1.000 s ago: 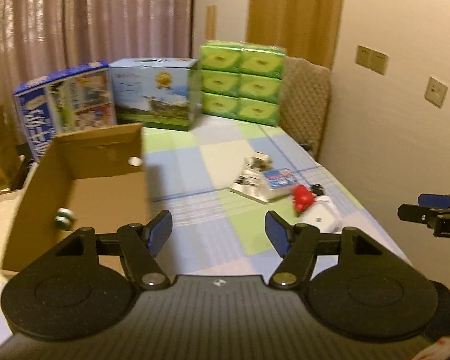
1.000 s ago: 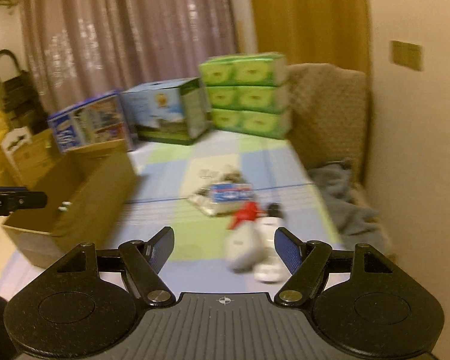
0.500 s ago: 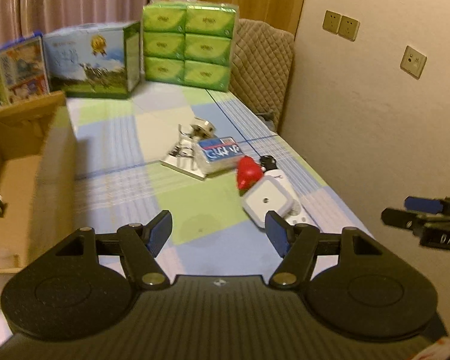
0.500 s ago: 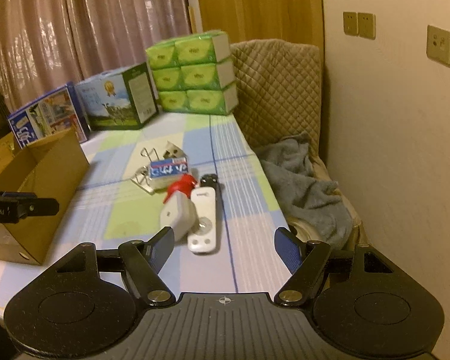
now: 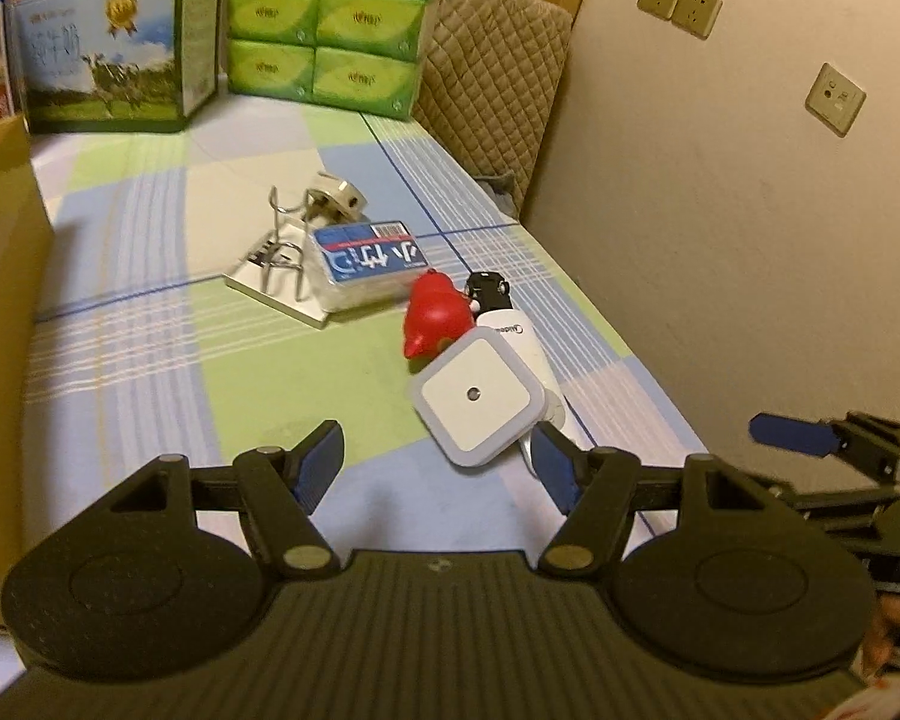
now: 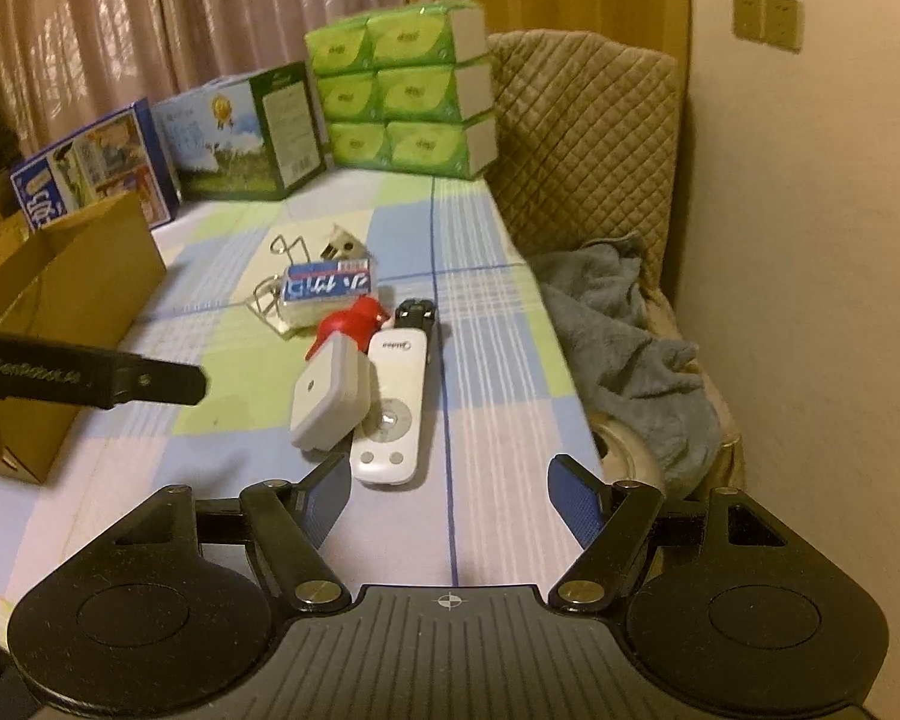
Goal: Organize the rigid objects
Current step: 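Move both tools back toward the remaining items on the table, then grasp the white night light with the left gripper while the right grasps the Midea remote, then carry the night light and remote over the cardboard box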
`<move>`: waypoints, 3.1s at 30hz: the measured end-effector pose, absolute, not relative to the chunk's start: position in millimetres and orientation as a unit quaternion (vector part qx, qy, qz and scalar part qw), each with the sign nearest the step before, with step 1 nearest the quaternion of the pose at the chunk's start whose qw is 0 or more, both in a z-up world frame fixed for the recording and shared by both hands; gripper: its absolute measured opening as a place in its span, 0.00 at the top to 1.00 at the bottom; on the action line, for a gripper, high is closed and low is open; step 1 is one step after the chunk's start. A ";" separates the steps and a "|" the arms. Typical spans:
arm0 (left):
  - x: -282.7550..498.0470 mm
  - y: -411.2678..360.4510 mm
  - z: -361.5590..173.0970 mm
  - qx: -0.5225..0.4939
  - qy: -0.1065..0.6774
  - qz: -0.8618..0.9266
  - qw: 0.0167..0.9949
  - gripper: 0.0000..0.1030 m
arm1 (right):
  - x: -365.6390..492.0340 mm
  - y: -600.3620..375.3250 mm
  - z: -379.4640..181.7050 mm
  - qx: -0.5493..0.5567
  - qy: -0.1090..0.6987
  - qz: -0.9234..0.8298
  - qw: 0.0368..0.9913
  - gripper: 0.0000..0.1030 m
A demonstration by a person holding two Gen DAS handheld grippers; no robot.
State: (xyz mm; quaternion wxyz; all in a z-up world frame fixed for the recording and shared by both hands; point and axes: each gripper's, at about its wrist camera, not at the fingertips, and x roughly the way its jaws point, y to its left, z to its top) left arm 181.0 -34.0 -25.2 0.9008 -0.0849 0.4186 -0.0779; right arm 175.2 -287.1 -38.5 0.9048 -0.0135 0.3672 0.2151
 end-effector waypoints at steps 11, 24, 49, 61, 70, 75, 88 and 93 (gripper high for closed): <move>226.9 -50.3 -55.1 -0.119 0.437 -0.095 0.887 0.37 | 200.7 -276.5 -68.8 -0.023 0.394 0.242 0.887 0.45; 253.3 -45.4 -83.5 -0.187 0.458 -0.088 0.864 0.31 | 212.8 -274.9 -83.2 -0.025 0.408 0.240 0.881 0.45; 262.3 -8.1 -87.8 -0.182 0.474 -0.106 0.855 0.34 | 225.8 -259.6 -90.5 -0.023 0.413 0.250 0.875 0.45; 249.8 -10.2 -82.4 -0.130 0.464 -0.096 0.871 0.40 | 233.7 -250.2 -92.7 -0.022 0.413 0.258 0.873 0.45; 213.0 0.6 -79.2 -0.028 0.453 -0.050 0.890 0.40 | 255.0 -222.4 -96.9 -0.033 0.411 0.256 0.875 0.45; 208.8 -2.2 -85.0 -0.007 0.442 -0.050 0.896 0.41 | 270.8 -205.2 -100.9 -0.052 0.419 0.238 0.875 0.49; 215.7 30.0 -89.1 -0.137 0.444 -0.063 0.883 0.33 | 275.3 -198.5 -107.3 -0.062 0.432 0.233 0.869 0.62; 220.7 42.9 -96.1 -0.183 0.453 -0.057 0.871 0.37 | 271.7 -200.2 -107.6 -0.057 0.434 0.233 0.869 0.62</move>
